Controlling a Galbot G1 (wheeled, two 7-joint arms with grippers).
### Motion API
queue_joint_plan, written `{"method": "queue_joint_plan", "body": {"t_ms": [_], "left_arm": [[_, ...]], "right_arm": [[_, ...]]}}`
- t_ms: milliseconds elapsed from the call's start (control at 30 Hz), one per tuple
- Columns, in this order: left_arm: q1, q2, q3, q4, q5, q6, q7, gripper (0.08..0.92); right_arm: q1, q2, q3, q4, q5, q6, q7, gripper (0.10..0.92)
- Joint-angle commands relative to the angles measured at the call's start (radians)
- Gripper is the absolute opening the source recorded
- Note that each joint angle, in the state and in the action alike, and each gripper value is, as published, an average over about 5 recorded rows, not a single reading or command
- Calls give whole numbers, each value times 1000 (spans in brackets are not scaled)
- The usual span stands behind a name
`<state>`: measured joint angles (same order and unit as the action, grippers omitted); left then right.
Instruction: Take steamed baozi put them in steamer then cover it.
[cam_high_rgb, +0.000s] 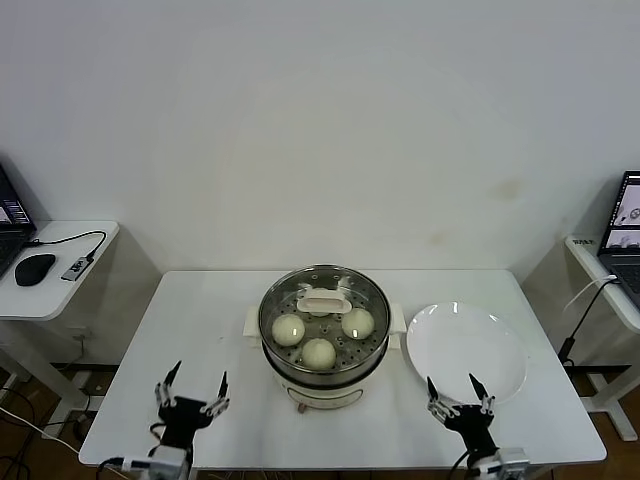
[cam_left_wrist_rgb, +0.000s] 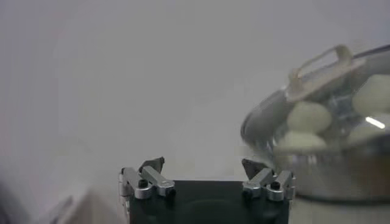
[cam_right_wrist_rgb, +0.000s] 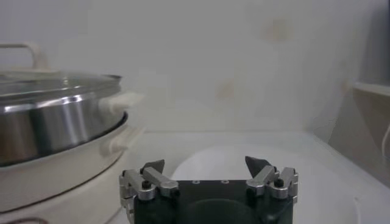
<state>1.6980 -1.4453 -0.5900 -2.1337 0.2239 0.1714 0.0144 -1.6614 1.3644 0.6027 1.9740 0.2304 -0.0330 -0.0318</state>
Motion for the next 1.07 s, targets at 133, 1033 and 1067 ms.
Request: {"method": "queue_joint_plan", "body": {"t_ms": [133,1033,1067], "left_arm": [[159,-23,-57,-11,-142,-3,-19,823],[223,-42,-58,-62,-168,20,10,823],[224,-42,-59,-62,-168,20,10,823]], "right_arm": [[-42,-23,-36,22,2,-24,36,823],[-65,-32,-31,56,-74,-46,57,823],[-66,-32,-31,57,-74,-46,57,823]]}}
